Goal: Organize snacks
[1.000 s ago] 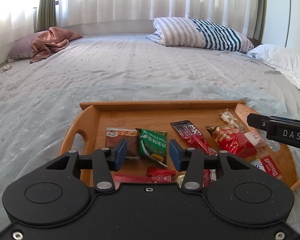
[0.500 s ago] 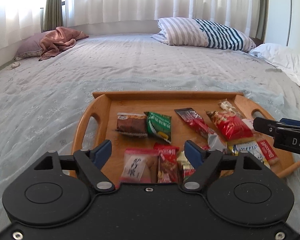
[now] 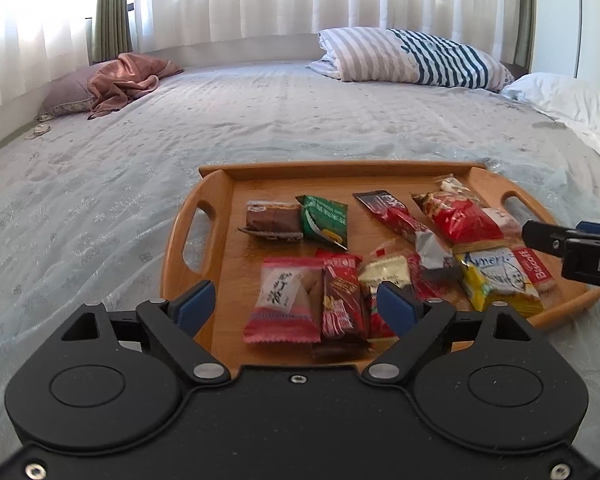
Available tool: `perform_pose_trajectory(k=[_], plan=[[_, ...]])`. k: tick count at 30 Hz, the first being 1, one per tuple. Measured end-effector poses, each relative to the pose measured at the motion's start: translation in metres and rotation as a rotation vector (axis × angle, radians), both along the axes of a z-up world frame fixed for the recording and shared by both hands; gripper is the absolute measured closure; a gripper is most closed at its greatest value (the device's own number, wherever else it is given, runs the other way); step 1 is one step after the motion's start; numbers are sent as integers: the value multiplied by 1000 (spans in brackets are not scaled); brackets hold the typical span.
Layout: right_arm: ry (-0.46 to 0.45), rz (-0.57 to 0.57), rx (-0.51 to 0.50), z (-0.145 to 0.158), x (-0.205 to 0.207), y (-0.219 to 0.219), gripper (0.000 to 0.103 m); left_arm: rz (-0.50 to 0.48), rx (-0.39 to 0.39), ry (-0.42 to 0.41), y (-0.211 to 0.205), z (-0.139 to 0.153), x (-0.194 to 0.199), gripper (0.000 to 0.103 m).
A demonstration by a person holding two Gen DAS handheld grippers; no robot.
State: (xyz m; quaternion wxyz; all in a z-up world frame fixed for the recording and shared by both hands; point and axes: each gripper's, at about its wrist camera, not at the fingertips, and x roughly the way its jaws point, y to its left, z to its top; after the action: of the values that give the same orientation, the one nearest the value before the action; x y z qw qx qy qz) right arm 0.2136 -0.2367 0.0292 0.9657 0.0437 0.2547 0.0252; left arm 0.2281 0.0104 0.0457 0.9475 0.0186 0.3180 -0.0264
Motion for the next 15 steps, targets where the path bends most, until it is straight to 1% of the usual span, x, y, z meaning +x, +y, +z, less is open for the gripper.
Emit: perform_pose_trajectory(k=[5, 11, 15], plan=[[7, 6, -4, -4, -12, 1, 13, 6, 1, 0, -2, -1, -13, 14], [5, 16, -14, -5, -29, 3, 12, 0, 42, 7, -6, -5, -25, 12], [-1, 31, -33, -6, -41, 5, 10, -9, 49, 1, -7, -5, -34, 12]])
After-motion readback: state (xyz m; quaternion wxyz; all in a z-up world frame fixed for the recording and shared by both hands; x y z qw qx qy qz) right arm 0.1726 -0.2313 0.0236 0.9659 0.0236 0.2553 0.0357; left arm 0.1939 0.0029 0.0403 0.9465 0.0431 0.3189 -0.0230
